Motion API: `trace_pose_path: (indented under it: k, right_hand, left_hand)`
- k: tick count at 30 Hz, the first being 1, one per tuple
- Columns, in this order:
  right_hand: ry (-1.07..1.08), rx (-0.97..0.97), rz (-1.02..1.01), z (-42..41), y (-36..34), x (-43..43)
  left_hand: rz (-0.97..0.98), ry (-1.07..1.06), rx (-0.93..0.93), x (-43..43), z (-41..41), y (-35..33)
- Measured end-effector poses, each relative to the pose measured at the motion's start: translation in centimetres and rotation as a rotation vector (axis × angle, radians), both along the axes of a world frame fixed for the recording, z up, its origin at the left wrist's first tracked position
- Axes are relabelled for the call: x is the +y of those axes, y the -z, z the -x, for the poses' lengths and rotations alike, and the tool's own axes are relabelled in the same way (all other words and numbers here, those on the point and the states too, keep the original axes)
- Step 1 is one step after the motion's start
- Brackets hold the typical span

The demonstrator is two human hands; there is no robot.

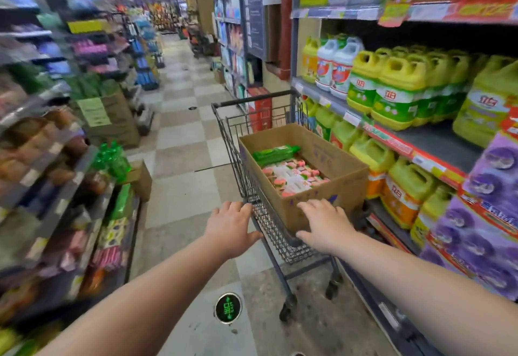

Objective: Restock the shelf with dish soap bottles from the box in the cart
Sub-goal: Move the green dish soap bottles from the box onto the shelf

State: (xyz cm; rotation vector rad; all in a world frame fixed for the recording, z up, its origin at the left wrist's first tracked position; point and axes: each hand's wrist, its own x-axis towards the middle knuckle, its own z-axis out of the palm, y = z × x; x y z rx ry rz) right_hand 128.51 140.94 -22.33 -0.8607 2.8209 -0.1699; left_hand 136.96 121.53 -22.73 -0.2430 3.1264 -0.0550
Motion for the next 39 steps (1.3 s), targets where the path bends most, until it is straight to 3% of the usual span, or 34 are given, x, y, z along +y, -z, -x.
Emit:
trace_pose_path:
  k: [10,18,31,39]
  right_hand:
    - [-0.019,-0.037,-0.002,18.6,0.5,-7.7]
    - [-0.015,-0.081,-0.032,26.3,2.5,-13.0]
    - [0.277,-0.167,-0.048,37.9,5.6,-22.8]
    - [0.448,-0.261,-0.089,40.9,7.8,-27.0]
  left_hand:
    - [-0.028,-0.057,0.002,-7.7,16.9,-1.0]
    - [-0.053,-0.068,-0.03,-12.6,24.8,-0.1]
    - [-0.094,0.235,-0.115,-25.0,41.8,2.6]
    - [-0.082,0.358,-0.187,-30.5,50.6,4.8]
